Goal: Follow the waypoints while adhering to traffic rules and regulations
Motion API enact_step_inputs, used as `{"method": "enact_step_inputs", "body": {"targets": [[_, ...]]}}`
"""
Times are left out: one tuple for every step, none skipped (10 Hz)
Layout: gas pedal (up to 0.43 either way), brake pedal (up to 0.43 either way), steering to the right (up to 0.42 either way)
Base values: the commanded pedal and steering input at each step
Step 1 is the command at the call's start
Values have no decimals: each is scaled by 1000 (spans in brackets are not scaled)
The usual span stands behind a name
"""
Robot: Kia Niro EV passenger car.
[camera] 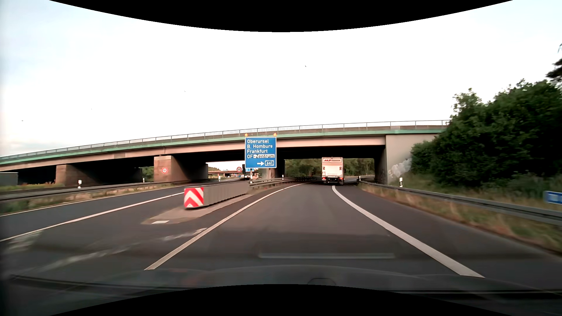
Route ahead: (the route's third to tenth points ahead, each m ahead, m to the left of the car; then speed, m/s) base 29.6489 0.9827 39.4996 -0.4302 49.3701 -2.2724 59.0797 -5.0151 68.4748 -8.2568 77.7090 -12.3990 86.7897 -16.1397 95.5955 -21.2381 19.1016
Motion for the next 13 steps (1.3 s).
{"method": "enact_step_inputs", "body": {"targets": [[39, 0, 19], [39, 0, 19], [39, 0, 20], [39, 0, 21], [39, 0, 22], [39, 0, 23], [39, 0, 23], [39, 0, 23], [39, 0, 23], [39, 0, 23], [39, 0, 23], [39, 0, 24], [20, 0, 24]]}}
